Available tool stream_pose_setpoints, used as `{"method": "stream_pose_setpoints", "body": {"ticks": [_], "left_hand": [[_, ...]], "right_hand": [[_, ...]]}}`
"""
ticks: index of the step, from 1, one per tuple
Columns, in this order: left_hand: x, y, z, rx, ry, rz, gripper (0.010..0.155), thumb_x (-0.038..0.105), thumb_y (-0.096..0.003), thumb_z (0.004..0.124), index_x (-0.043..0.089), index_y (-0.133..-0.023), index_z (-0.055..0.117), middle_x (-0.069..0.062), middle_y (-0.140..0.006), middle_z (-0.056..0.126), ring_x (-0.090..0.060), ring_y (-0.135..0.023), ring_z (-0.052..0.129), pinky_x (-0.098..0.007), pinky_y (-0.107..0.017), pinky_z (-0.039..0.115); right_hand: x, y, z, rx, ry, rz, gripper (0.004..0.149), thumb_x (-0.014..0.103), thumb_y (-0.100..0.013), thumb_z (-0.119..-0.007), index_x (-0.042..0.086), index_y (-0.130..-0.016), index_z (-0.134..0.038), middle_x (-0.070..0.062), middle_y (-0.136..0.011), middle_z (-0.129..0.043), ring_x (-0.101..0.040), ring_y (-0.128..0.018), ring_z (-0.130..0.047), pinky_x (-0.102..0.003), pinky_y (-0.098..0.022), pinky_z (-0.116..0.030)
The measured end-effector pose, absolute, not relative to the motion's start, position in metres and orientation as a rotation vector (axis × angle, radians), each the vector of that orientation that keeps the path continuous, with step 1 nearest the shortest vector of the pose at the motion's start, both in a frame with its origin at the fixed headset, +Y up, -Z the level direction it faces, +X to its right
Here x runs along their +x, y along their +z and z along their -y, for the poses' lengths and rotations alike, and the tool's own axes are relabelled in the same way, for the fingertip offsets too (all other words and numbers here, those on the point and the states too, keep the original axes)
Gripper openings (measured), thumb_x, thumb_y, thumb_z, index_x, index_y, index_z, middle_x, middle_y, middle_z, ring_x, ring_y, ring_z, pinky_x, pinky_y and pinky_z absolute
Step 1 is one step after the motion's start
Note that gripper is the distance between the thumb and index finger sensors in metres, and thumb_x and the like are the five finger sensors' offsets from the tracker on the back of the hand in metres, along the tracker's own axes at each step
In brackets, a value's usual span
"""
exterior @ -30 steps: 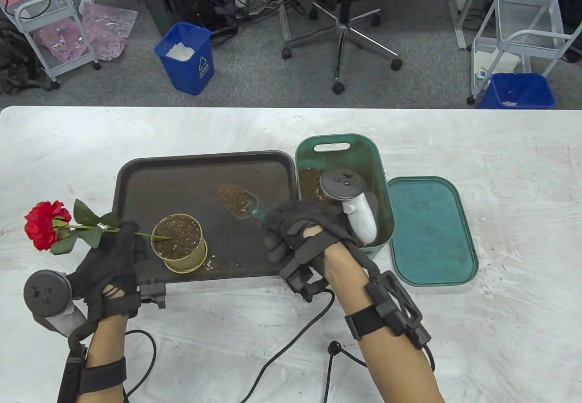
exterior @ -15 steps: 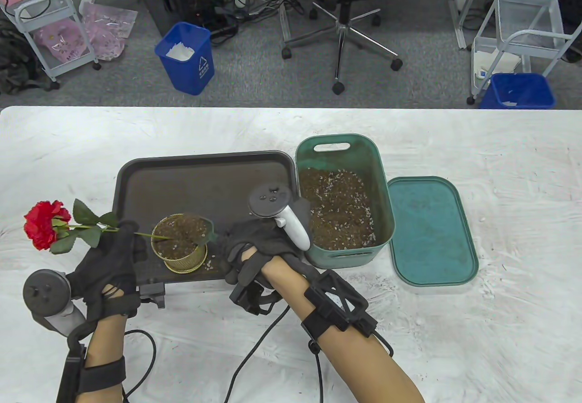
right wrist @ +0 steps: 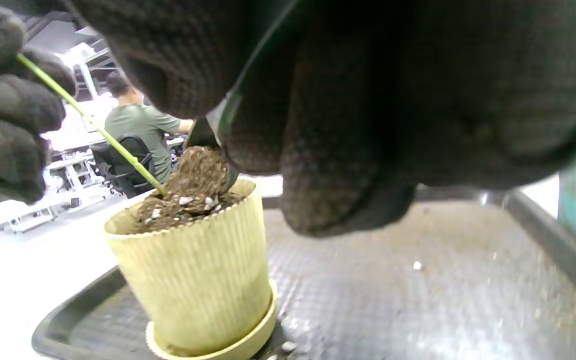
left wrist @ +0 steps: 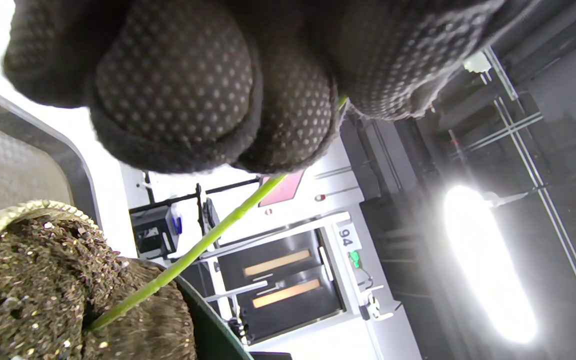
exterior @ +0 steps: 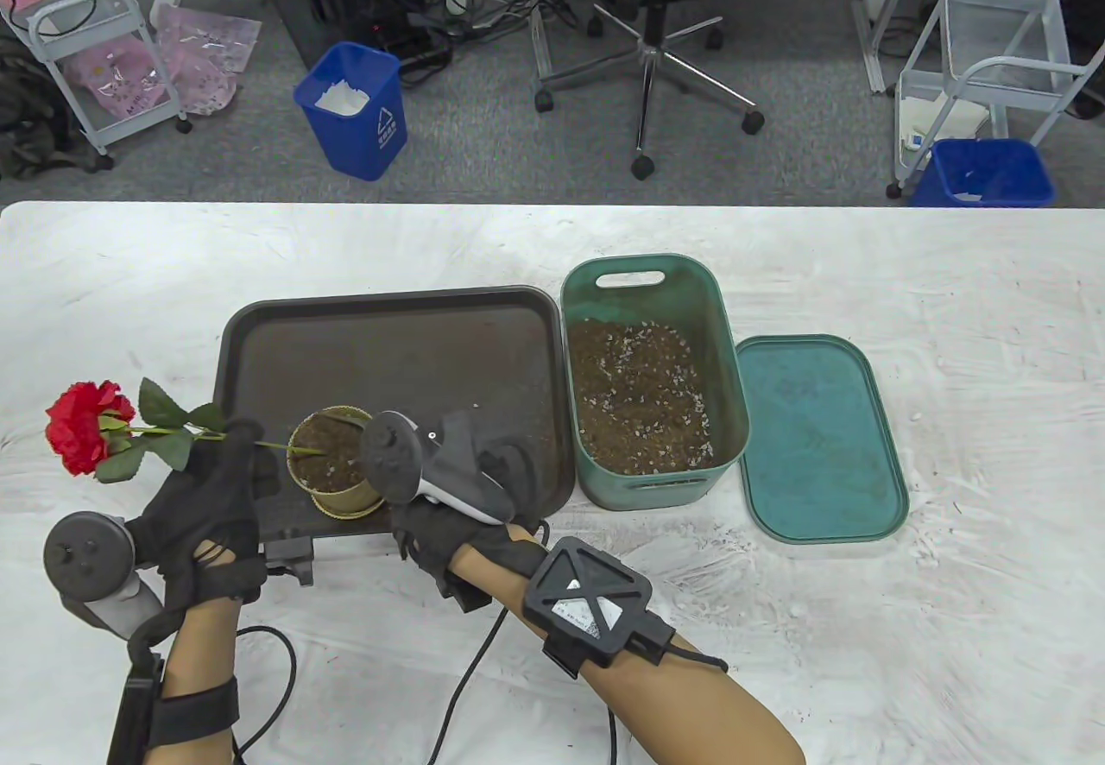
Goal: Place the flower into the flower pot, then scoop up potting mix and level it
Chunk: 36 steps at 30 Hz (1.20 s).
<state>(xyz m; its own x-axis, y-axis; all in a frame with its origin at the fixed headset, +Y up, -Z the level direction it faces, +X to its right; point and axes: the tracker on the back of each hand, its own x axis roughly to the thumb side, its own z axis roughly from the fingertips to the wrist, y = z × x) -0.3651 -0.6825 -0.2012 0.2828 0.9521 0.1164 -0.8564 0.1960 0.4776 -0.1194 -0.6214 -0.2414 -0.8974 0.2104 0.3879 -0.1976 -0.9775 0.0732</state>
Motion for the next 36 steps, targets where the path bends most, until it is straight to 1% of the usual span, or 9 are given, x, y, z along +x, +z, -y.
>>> {"method": "stream_pose_setpoints", "body": {"ticks": [3, 6, 10, 18, 23, 27, 30, 32, 36], "left_hand": [[-0.365, -0.201, 0.682, 0.505, 1.278, -0.221, 0.046, 0.048, -0.0402, 0.085, 0.016, -0.072, 0.096, -0.002, -0.051, 0.105, -0.024, -0.027, 0.108, -0.041, -0.033, 0.091], [-0.365, -0.201, 0.683, 0.504, 1.282, -0.223, 0.046, 0.048, -0.0403, 0.085, 0.016, -0.072, 0.096, -0.002, -0.051, 0.105, -0.024, -0.027, 0.108, -0.041, -0.033, 0.091], [-0.364, -0.201, 0.682, 0.503, 1.283, -0.222, 0.046, 0.048, -0.0402, 0.085, 0.016, -0.072, 0.096, -0.002, -0.051, 0.105, -0.023, -0.027, 0.108, -0.041, -0.033, 0.091], [-0.364, -0.2, 0.683, 0.504, 1.281, -0.22, 0.046, 0.048, -0.0402, 0.085, 0.016, -0.072, 0.096, -0.002, -0.051, 0.105, -0.024, -0.027, 0.108, -0.041, -0.033, 0.091], [-0.364, -0.2, 0.683, 0.506, 1.277, -0.221, 0.046, 0.048, -0.0403, 0.085, 0.016, -0.072, 0.096, -0.002, -0.051, 0.105, -0.023, -0.027, 0.108, -0.041, -0.033, 0.091], [-0.363, -0.2, 0.682, 0.508, 1.272, -0.22, 0.046, 0.048, -0.0402, 0.085, 0.016, -0.072, 0.096, -0.002, -0.051, 0.105, -0.024, -0.027, 0.108, -0.041, -0.033, 0.091], [-0.364, -0.2, 0.682, 0.51, 1.269, -0.221, 0.046, 0.048, -0.0401, 0.085, 0.016, -0.072, 0.096, -0.002, -0.051, 0.105, -0.024, -0.027, 0.108, -0.041, -0.033, 0.091], [-0.364, -0.2, 0.682, 0.512, 1.263, -0.223, 0.046, 0.048, -0.0402, 0.085, 0.016, -0.072, 0.096, -0.002, -0.051, 0.105, -0.024, -0.027, 0.108, -0.041, -0.033, 0.091], [-0.365, -0.2, 0.682, 0.515, 1.255, -0.226, 0.046, 0.048, -0.0402, 0.085, 0.016, -0.072, 0.096, -0.002, -0.051, 0.105, -0.024, -0.027, 0.108, -0.041, -0.033, 0.091]], "right_hand": [[-0.123, -0.239, 0.621, 0.646, 2.921, 0.039, 0.053, 0.03, -0.036, -0.083, 0.007, -0.084, -0.077, -0.011, -0.056, -0.101, -0.03, -0.029, -0.109, -0.045, -0.016, -0.096], [-0.12, -0.239, 0.619, 0.65, 2.951, 0.093, 0.053, 0.03, -0.036, -0.082, 0.008, -0.084, -0.077, -0.011, -0.056, -0.101, -0.029, -0.029, -0.109, -0.044, -0.016, -0.096], [-0.103, -0.242, 0.608, 0.565, 2.895, 0.086, 0.053, 0.03, -0.036, -0.082, 0.007, -0.084, -0.077, -0.011, -0.056, -0.101, -0.03, -0.029, -0.109, -0.045, -0.016, -0.096], [-0.043, -0.246, 0.567, 0.368, 2.83, 0.127, 0.053, 0.031, -0.036, -0.082, 0.007, -0.084, -0.078, -0.012, -0.055, -0.101, -0.03, -0.028, -0.108, -0.045, -0.015, -0.095], [0.017, -0.259, 0.538, 0.129, 2.807, 0.174, 0.053, 0.031, -0.037, -0.082, 0.006, -0.083, -0.078, -0.012, -0.054, -0.102, -0.03, -0.027, -0.108, -0.044, -0.015, -0.095], [0.07, -0.28, 0.527, -0.136, 2.782, 0.111, 0.053, 0.031, -0.037, -0.082, 0.005, -0.083, -0.078, -0.012, -0.053, -0.102, -0.029, -0.024, -0.109, -0.043, -0.013, -0.096], [0.098, -0.295, 0.529, -0.277, 2.748, 0.045, 0.053, 0.031, -0.037, -0.082, 0.003, -0.083, -0.079, -0.013, -0.052, -0.103, -0.028, -0.022, -0.109, -0.042, -0.011, -0.096], [0.116, -0.309, 0.537, -0.376, 2.732, -0.04, 0.053, 0.031, -0.038, -0.082, 0.002, -0.083, -0.079, -0.013, -0.05, -0.103, -0.027, -0.02, -0.109, -0.041, -0.009, -0.096], [0.133, -0.334, 0.559, -0.507, 2.761, -0.251, 0.053, 0.032, -0.038, -0.082, 0.001, -0.081, -0.08, -0.013, -0.046, -0.104, -0.024, -0.013, -0.109, -0.038, -0.003, -0.096]]}}
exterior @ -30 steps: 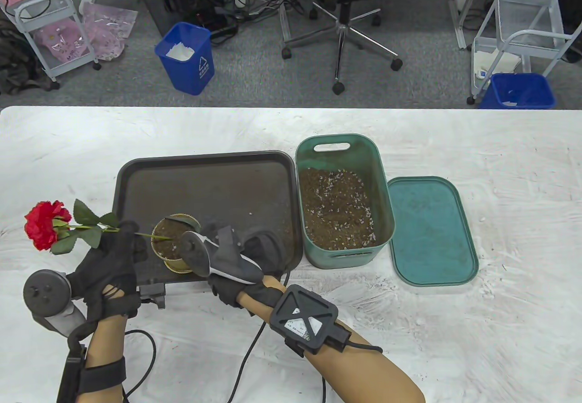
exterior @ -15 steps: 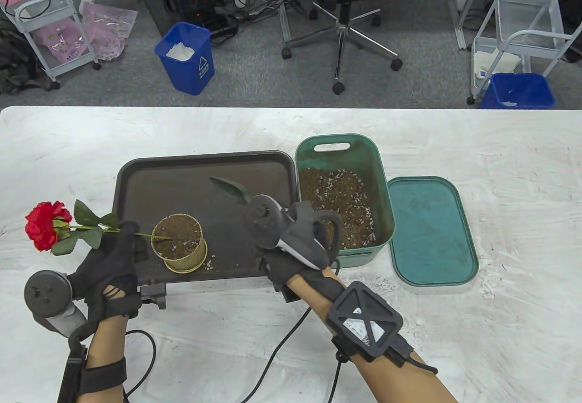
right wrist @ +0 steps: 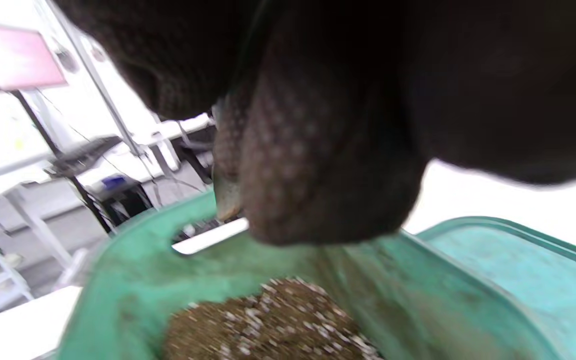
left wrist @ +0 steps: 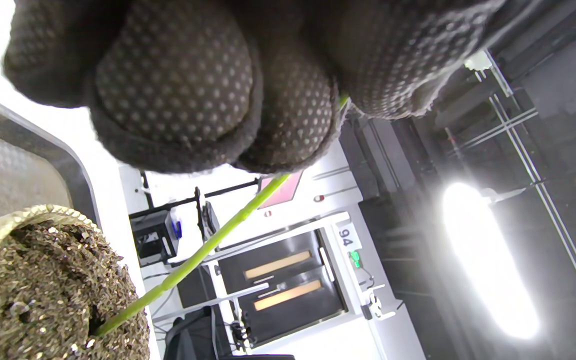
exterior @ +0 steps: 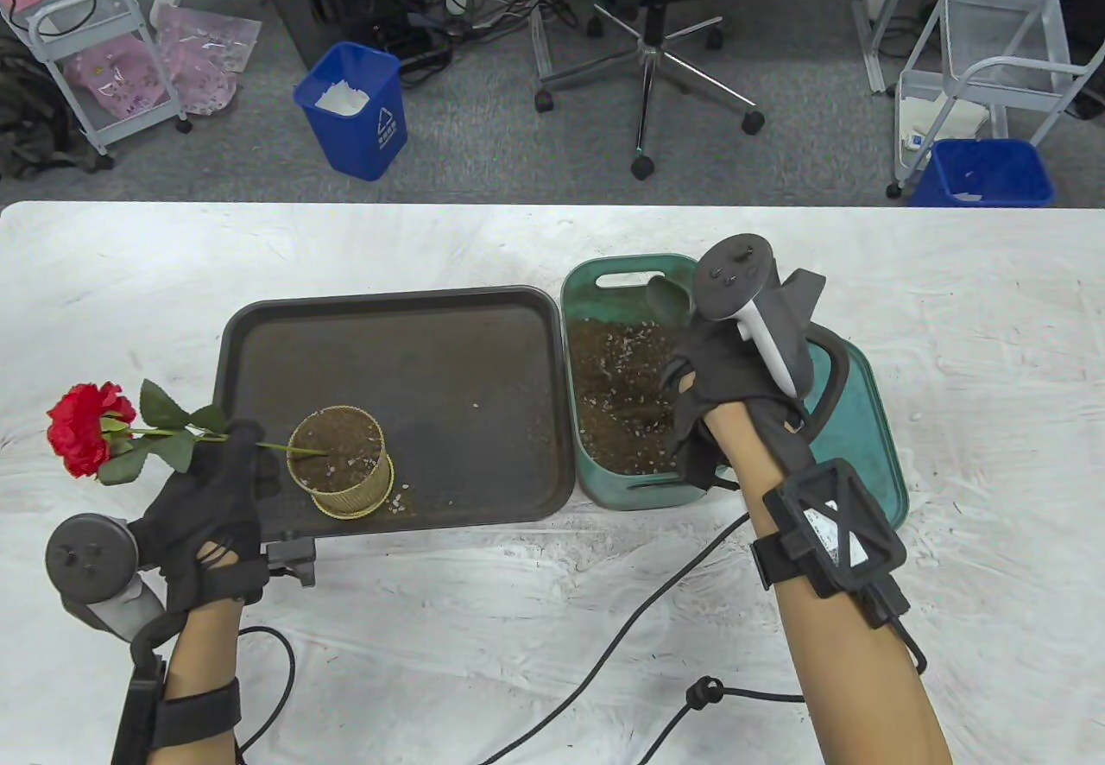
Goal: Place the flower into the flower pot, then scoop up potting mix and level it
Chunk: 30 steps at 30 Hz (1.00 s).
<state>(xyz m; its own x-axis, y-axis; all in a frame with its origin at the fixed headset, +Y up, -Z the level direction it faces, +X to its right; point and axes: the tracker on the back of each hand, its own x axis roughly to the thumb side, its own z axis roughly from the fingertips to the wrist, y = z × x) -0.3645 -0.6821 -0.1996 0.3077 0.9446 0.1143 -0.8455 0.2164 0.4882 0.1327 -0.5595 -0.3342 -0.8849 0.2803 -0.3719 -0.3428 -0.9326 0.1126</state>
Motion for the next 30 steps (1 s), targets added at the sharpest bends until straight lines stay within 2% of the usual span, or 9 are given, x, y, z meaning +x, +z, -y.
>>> {"method": "stream_pose_setpoints", "body": {"ticks": [3, 8, 13, 22, 30], "left_hand": [[-0.365, -0.199, 0.682, 0.517, 1.253, -0.231, 0.046, 0.048, -0.0402, 0.085, 0.016, -0.072, 0.096, -0.002, -0.051, 0.105, -0.023, -0.027, 0.108, -0.041, -0.033, 0.091], [-0.367, -0.199, 0.682, 0.517, 1.255, -0.242, 0.046, 0.048, -0.0402, 0.085, 0.016, -0.071, 0.096, -0.002, -0.051, 0.105, -0.023, -0.027, 0.108, -0.041, -0.033, 0.091], [-0.367, -0.199, 0.681, 0.517, 1.253, -0.245, 0.046, 0.048, -0.0401, 0.085, 0.016, -0.071, 0.096, -0.002, -0.051, 0.105, -0.024, -0.026, 0.108, -0.041, -0.033, 0.091], [-0.368, -0.2, 0.679, 0.512, 1.247, -0.235, 0.046, 0.047, -0.0401, 0.085, 0.015, -0.071, 0.096, -0.002, -0.051, 0.105, -0.024, -0.027, 0.108, -0.042, -0.033, 0.091], [-0.368, -0.2, 0.68, 0.515, 1.244, -0.237, 0.046, 0.047, -0.0401, 0.085, 0.015, -0.071, 0.096, -0.002, -0.051, 0.105, -0.024, -0.026, 0.107, -0.041, -0.033, 0.091]], "right_hand": [[0.136, -0.354, 0.581, -0.574, 2.806, -0.421, 0.053, 0.033, -0.039, -0.081, 0.0, -0.081, -0.081, -0.013, -0.044, -0.105, -0.022, -0.011, -0.109, -0.035, 0.0, -0.096], [0.129, -0.381, 0.609, -0.622, 2.838, -0.581, 0.053, 0.033, -0.04, -0.081, -0.001, -0.081, -0.081, -0.014, -0.043, -0.105, -0.02, -0.008, -0.11, -0.033, 0.003, -0.096], [0.12, -0.397, 0.626, -0.669, 2.898, -0.619, 0.053, 0.033, -0.04, -0.08, -0.001, -0.081, -0.08, -0.014, -0.044, -0.105, -0.02, -0.008, -0.11, -0.032, 0.003, -0.097], [0.12, -0.406, 0.649, -0.575, 2.756, -0.756, 0.053, 0.033, -0.041, -0.076, 0.002, -0.085, -0.075, -0.012, -0.052, -0.101, -0.024, -0.018, -0.109, -0.036, -0.005, -0.096], [0.121, -0.407, 0.676, -0.468, 2.363, -0.98, 0.055, 0.032, -0.041, -0.075, 0.0, -0.086, -0.07, -0.014, -0.059, -0.098, -0.028, -0.027, -0.109, -0.04, -0.013, -0.096]]}}
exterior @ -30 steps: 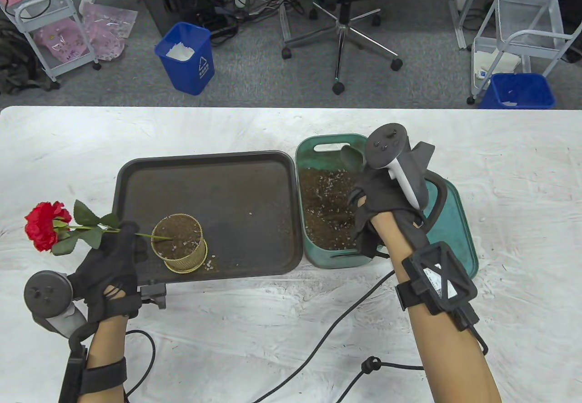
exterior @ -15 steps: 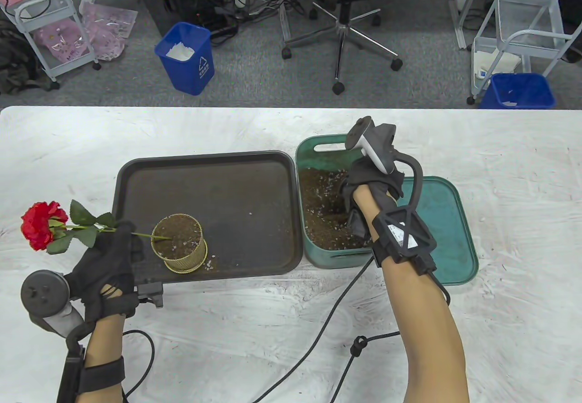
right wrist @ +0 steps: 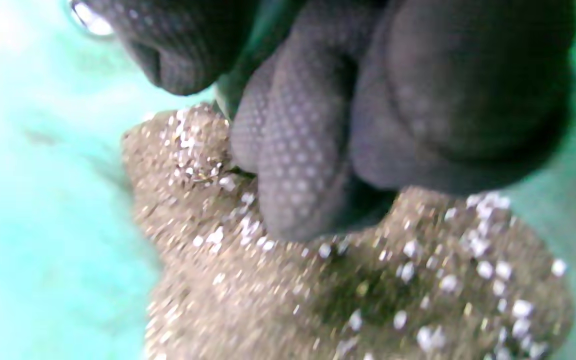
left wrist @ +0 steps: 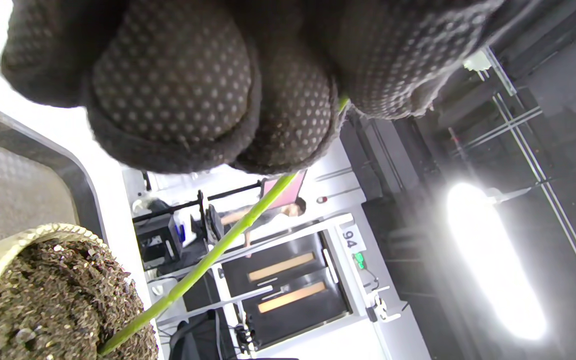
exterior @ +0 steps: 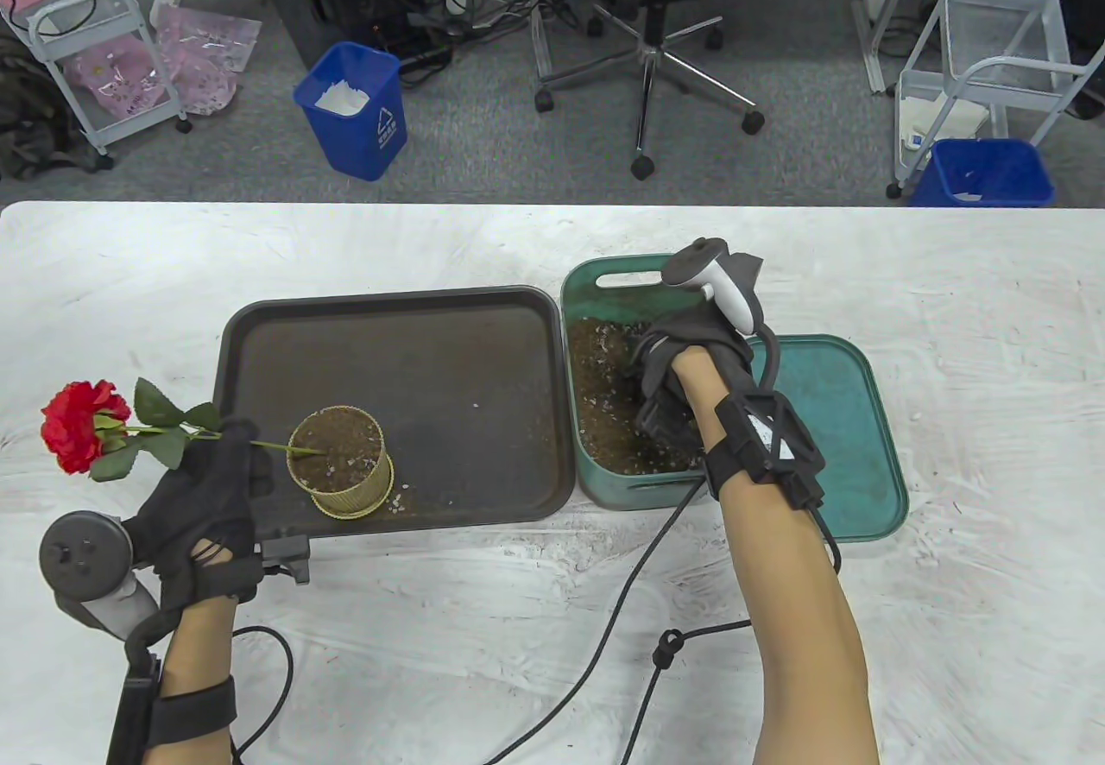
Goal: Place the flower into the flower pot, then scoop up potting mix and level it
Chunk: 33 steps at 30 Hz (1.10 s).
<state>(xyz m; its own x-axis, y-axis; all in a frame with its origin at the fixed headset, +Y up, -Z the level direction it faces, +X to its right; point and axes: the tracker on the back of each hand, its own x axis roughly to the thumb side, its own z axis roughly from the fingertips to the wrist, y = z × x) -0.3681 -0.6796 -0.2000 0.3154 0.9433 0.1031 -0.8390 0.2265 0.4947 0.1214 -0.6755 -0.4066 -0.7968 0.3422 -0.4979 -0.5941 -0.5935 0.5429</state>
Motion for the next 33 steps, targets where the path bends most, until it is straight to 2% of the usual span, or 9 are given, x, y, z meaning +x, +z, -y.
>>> {"method": "stream_pose_setpoints", "body": {"ticks": [5, 20, 33], "left_hand": [[-0.368, -0.2, 0.68, 0.515, 1.239, -0.232, 0.046, 0.047, -0.0401, 0.085, 0.015, -0.071, 0.096, -0.002, -0.051, 0.105, -0.024, -0.026, 0.108, -0.041, -0.033, 0.091], [-0.365, -0.2, 0.679, 0.513, 1.236, -0.214, 0.046, 0.047, -0.0399, 0.085, 0.015, -0.071, 0.096, -0.002, -0.051, 0.105, -0.024, -0.027, 0.108, -0.041, -0.033, 0.091], [-0.361, -0.199, 0.68, 0.512, 1.232, -0.198, 0.046, 0.048, -0.04, 0.085, 0.016, -0.072, 0.096, -0.002, -0.051, 0.105, -0.024, -0.027, 0.108, -0.041, -0.033, 0.091]], "right_hand": [[0.118, -0.405, 0.683, -0.428, 2.293, -1.062, 0.056, 0.033, -0.041, -0.074, 0.0, -0.086, -0.067, -0.013, -0.061, -0.096, -0.028, -0.03, -0.109, -0.04, -0.016, -0.096], [0.128, -0.378, 0.666, -0.344, 2.047, -0.99, 0.055, 0.032, -0.041, -0.074, 0.0, -0.086, -0.069, -0.012, -0.058, -0.098, -0.027, -0.028, -0.11, -0.039, -0.013, -0.097], [0.153, -0.325, 0.651, -0.4, 1.808, -0.722, 0.055, 0.032, -0.041, -0.073, 0.0, -0.085, -0.069, -0.013, -0.058, -0.098, -0.027, -0.026, -0.11, -0.039, -0.012, -0.098]]}}
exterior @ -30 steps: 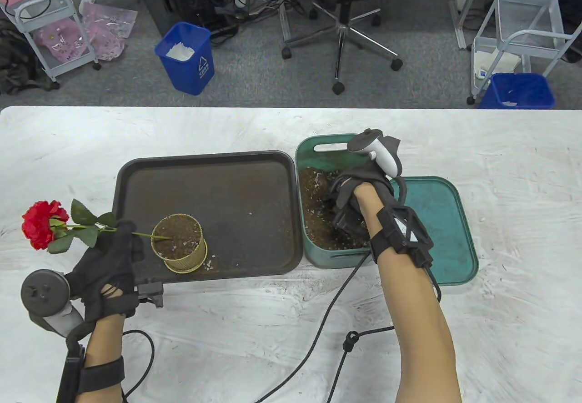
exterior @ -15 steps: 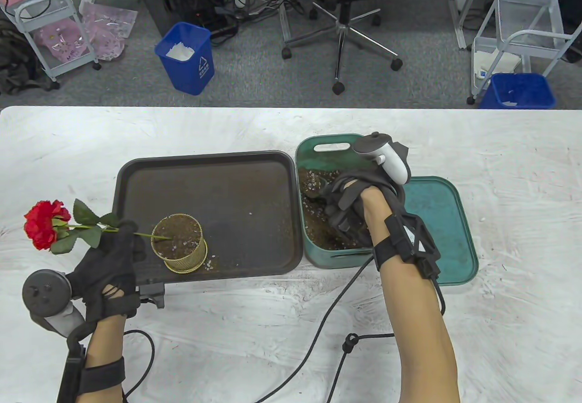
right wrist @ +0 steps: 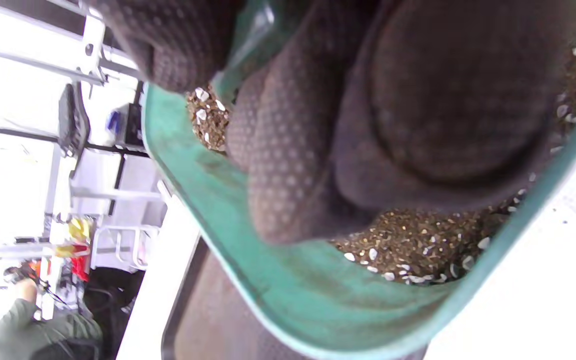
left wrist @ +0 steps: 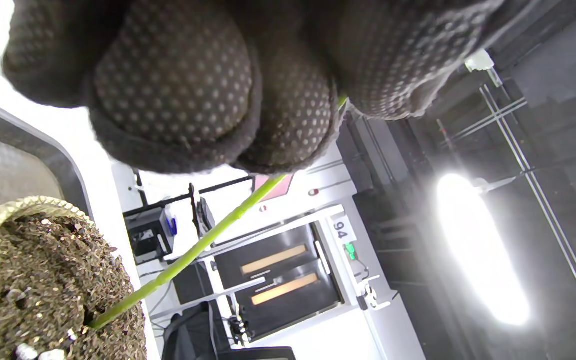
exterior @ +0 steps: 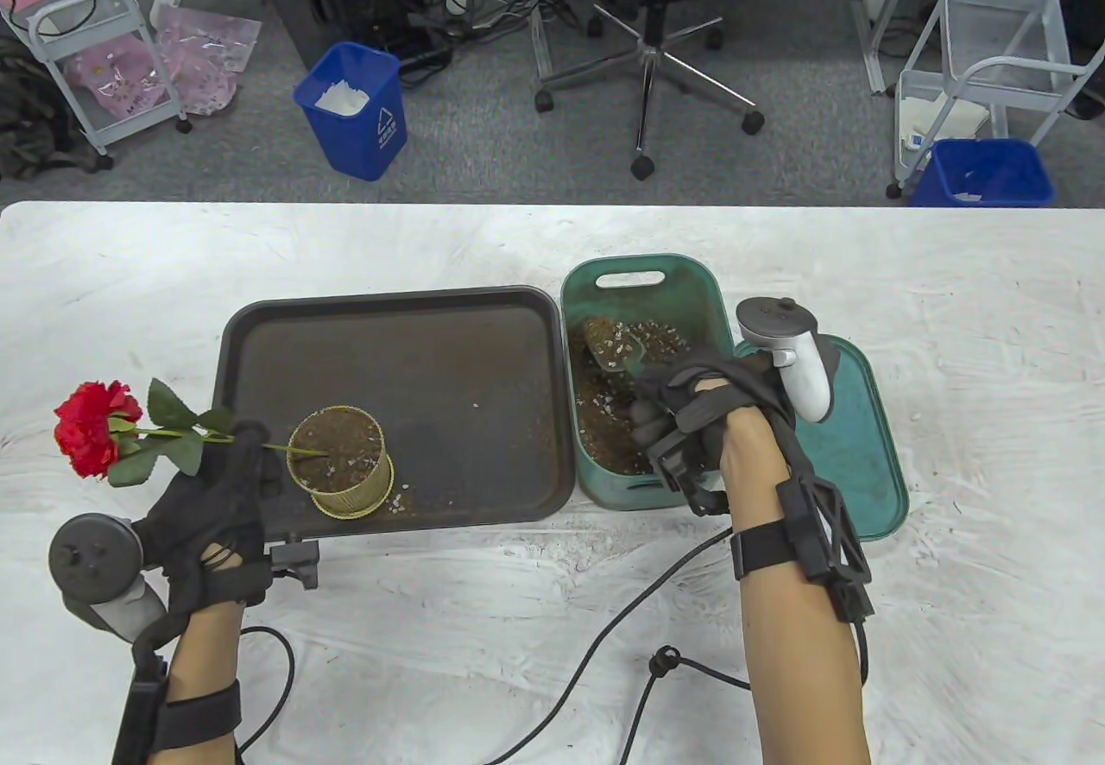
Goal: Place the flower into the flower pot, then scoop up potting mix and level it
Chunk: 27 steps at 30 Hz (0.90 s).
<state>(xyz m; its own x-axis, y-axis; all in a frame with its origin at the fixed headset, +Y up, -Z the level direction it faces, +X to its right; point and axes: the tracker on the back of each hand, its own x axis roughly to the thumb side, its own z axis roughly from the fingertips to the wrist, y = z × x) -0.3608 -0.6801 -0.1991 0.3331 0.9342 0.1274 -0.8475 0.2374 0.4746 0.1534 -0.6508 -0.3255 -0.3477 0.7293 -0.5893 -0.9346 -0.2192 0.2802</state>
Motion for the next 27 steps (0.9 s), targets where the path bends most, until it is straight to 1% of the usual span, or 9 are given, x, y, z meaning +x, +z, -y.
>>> {"method": "stream_pose_setpoints", "body": {"ticks": [4, 7, 10, 14, 16, 20, 23, 27], "left_hand": [[-0.36, -0.199, 0.68, 0.507, 1.238, -0.192, 0.046, 0.047, -0.04, 0.085, 0.016, -0.072, 0.096, -0.002, -0.051, 0.105, -0.024, -0.027, 0.108, -0.041, -0.033, 0.091], [-0.359, -0.2, 0.68, 0.503, 1.242, -0.188, 0.046, 0.048, -0.04, 0.085, 0.016, -0.072, 0.096, -0.002, -0.051, 0.105, -0.024, -0.027, 0.108, -0.041, -0.033, 0.091], [-0.359, -0.2, 0.68, 0.502, 1.244, -0.187, 0.046, 0.047, -0.04, 0.085, 0.016, -0.072, 0.096, -0.002, -0.051, 0.105, -0.024, -0.027, 0.108, -0.041, -0.033, 0.091], [-0.359, -0.2, 0.68, 0.503, 1.243, -0.188, 0.046, 0.048, -0.04, 0.085, 0.016, -0.072, 0.096, -0.002, -0.051, 0.105, -0.024, -0.027, 0.108, -0.041, -0.033, 0.091], [-0.359, -0.2, 0.68, 0.504, 1.241, -0.189, 0.046, 0.048, -0.0399, 0.085, 0.016, -0.072, 0.096, -0.002, -0.051, 0.105, -0.024, -0.027, 0.108, -0.041, -0.033, 0.091], [-0.36, -0.2, 0.679, 0.505, 1.24, -0.193, 0.046, 0.048, -0.04, 0.085, 0.016, -0.072, 0.096, -0.002, -0.051, 0.105, -0.024, -0.027, 0.108, -0.041, -0.033, 0.091], [-0.359, -0.2, 0.679, 0.505, 1.244, -0.196, 0.046, 0.048, -0.04, 0.085, 0.016, -0.072, 0.096, -0.002, -0.051, 0.105, -0.024, -0.027, 0.108, -0.041, -0.033, 0.091], [-0.359, -0.2, 0.678, 0.505, 1.241, -0.194, 0.046, 0.048, -0.04, 0.085, 0.016, -0.072, 0.096, -0.002, -0.051, 0.105, -0.024, -0.027, 0.108, -0.041, -0.033, 0.091]], "right_hand": [[0.156, -0.31, 0.641, -0.361, 1.792, -0.674, 0.055, 0.032, -0.041, -0.074, 0.0, -0.085, -0.069, -0.013, -0.057, -0.098, -0.027, -0.026, -0.11, -0.038, -0.011, -0.098], [0.15, -0.3, 0.633, -0.317, 1.792, -0.657, 0.055, 0.032, -0.041, -0.074, 0.0, -0.085, -0.069, -0.014, -0.057, -0.098, -0.027, -0.025, -0.11, -0.038, -0.011, -0.098], [0.135, -0.291, 0.628, -0.249, 1.798, -0.665, 0.055, 0.032, -0.041, -0.074, -0.001, -0.085, -0.069, -0.013, -0.057, -0.099, -0.027, -0.025, -0.11, -0.038, -0.011, -0.098], [0.1, -0.282, 0.628, -0.141, 1.783, -0.699, 0.055, 0.033, -0.042, -0.074, -0.001, -0.085, -0.069, -0.014, -0.056, -0.099, -0.027, -0.024, -0.111, -0.038, -0.01, -0.098], [0.078, -0.278, 0.632, -0.082, 1.759, -0.724, 0.055, 0.033, -0.042, -0.073, -0.001, -0.085, -0.069, -0.014, -0.056, -0.099, -0.027, -0.024, -0.111, -0.038, -0.01, -0.098], [0.028, -0.268, 0.652, -0.004, 1.683, -0.789, 0.055, 0.033, -0.042, -0.074, -0.001, -0.085, -0.069, -0.014, -0.056, -0.099, -0.027, -0.024, -0.111, -0.038, -0.009, -0.098], [-0.004, -0.262, 0.667, 0.013, 1.641, -0.821, 0.055, 0.032, -0.042, -0.074, -0.002, -0.085, -0.069, -0.014, -0.056, -0.099, -0.027, -0.024, -0.111, -0.038, -0.01, -0.098], [-0.037, -0.259, 0.68, 0.031, 1.67, -0.85, 0.055, 0.032, -0.041, -0.074, -0.002, -0.084, -0.069, -0.015, -0.056, -0.099, -0.028, -0.024, -0.111, -0.039, -0.01, -0.098]]}}
